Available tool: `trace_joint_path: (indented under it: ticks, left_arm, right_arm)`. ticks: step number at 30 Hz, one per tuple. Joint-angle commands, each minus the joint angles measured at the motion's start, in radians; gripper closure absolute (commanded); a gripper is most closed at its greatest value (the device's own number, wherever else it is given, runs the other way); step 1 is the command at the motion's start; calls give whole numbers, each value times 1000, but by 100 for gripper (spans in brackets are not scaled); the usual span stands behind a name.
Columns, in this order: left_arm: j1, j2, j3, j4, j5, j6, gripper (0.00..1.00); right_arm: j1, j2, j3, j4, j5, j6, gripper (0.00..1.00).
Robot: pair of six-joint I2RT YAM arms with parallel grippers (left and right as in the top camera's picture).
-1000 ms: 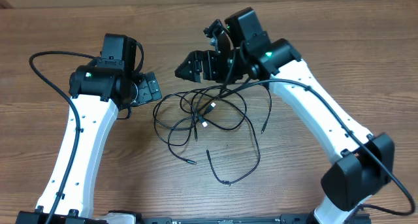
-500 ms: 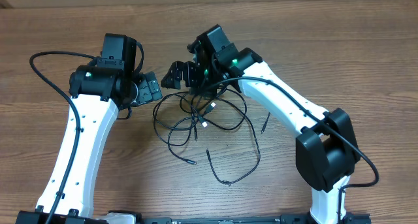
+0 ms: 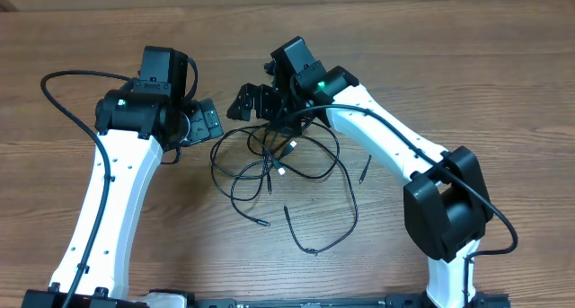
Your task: Untangle cables
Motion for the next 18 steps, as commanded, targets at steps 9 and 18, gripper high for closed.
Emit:
trace_joint_path:
  ticks: [9,18]
  left_arm:
    - [0,6,10,4,2,-13,0]
    - [0,6,10,3,2,-13,0]
  right_arm:
    - [8,50,-4,84,29,59,0]
    - [10,64,-4,83,34,60,0]
